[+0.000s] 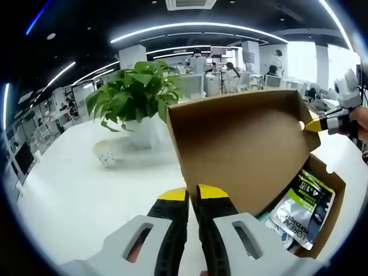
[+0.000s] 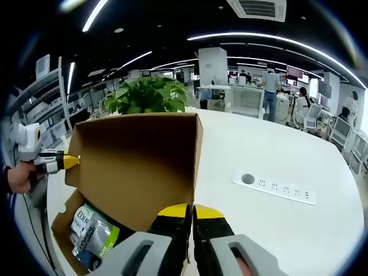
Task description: Operate the shoe box by opening the lid, removing the specified soft item, and placing it in the target area until the item is outside and the box remains undamaged.
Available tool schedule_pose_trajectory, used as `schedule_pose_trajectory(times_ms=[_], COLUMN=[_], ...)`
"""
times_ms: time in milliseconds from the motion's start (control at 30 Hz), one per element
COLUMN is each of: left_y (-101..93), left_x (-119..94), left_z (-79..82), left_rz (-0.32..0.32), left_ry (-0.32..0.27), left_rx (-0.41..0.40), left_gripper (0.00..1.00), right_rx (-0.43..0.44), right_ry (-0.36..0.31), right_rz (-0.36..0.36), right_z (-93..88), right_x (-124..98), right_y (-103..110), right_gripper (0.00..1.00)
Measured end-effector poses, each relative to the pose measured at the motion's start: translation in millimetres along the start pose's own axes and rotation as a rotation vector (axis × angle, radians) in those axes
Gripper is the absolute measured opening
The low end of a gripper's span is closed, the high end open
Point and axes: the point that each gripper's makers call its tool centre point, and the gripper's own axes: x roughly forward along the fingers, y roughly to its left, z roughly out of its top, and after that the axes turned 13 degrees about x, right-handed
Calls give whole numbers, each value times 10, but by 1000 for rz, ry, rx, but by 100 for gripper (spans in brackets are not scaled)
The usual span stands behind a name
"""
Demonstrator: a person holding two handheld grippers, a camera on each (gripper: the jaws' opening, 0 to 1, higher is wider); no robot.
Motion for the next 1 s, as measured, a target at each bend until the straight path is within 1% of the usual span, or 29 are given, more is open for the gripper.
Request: schedule_pose_trajectory(times_ms=[100,267,633,733,1000], left_y=[10,14,20,17,26], left_x=[32,81,183,214,303], left_z=[-9,-27,-68,-75,-119], left_rz=[-2,-7,-3,-7,-16], left_ry=[5,12,32,40,56], left_rx=[0,23,49,63,66], left_gripper=[4,4,5,5,6], right_rx=[2,0,10,13,29], right_ry=[5,12,32,38,52], right_rz=[2,1,-5,-3,-17], right_z=[-5,-20,-43,-45,-60], right_x=[0,-10,26,45,126], right_y=[9,47,53,48,14], right_gripper=[0,0,0,0,0])
